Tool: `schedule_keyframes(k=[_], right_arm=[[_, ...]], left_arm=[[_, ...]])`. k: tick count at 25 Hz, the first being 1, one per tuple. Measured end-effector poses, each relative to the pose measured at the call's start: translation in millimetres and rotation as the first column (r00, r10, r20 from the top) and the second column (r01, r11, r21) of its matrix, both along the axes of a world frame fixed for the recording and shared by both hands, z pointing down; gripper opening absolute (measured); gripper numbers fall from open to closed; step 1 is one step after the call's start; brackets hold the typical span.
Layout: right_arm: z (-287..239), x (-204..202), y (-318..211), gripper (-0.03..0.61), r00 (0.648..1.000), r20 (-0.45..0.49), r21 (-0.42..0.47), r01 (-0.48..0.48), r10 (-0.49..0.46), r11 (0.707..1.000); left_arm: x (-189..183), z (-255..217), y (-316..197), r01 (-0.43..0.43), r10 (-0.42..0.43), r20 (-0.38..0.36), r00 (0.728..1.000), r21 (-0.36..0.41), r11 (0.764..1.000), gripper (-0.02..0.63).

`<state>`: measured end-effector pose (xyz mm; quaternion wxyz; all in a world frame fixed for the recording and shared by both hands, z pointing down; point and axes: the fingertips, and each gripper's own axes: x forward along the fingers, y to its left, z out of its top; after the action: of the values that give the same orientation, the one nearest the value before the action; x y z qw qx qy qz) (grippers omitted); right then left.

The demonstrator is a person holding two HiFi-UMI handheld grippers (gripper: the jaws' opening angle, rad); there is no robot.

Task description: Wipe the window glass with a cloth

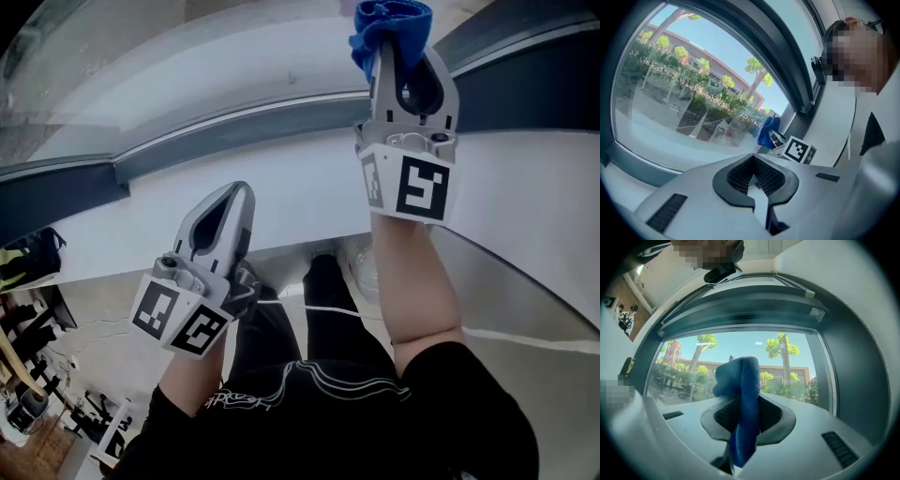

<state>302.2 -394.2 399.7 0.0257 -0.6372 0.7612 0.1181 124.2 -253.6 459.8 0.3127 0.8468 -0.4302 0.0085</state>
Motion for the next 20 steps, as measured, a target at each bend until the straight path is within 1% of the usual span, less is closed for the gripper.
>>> schedule_keyframes(k=[5, 9, 12, 15, 18, 20], right_arm=[[2, 56, -1, 0.063, 0.998, -0.022, 0.014, -0.062, 0.062, 0.998], [2, 113, 1, 0.063, 0.987, -0.032, 0.018, -0.154, 0.155, 0.988], [1, 152, 0, 0.063, 0.974, 0.005, 0.010, -0.226, 0.226, 0.974], [3, 168, -3, 0.063, 0.967, 0.015, -0.002, -0.255, 0.255, 0.967], [3, 170, -5, 0.063, 0.967, 0.000, -0.001, -0.253, 0.253, 0.967], [1, 166, -5, 0.063, 0.969, 0.002, 0.002, -0.246, 0.246, 0.969]], left_arm=[[47, 4, -12, -0.046, 0.046, 0.000, 0.999, 0.001, 0.999, 0.006], [85, 5, -17, -0.087, 0.087, 0.006, 0.996, 0.000, 0.996, 0.006], [104, 3, -23, -0.106, 0.106, 0.003, 0.994, 0.003, 0.994, 0.006], [117, 0, -25, -0.121, 0.121, 0.000, 0.993, 0.010, 0.993, 0.006], [121, -3, -26, -0.126, 0.126, -0.003, 0.992, 0.015, 0.992, 0.006], [116, -5, -27, -0.120, 0.120, -0.002, 0.993, 0.019, 0.993, 0.006]])
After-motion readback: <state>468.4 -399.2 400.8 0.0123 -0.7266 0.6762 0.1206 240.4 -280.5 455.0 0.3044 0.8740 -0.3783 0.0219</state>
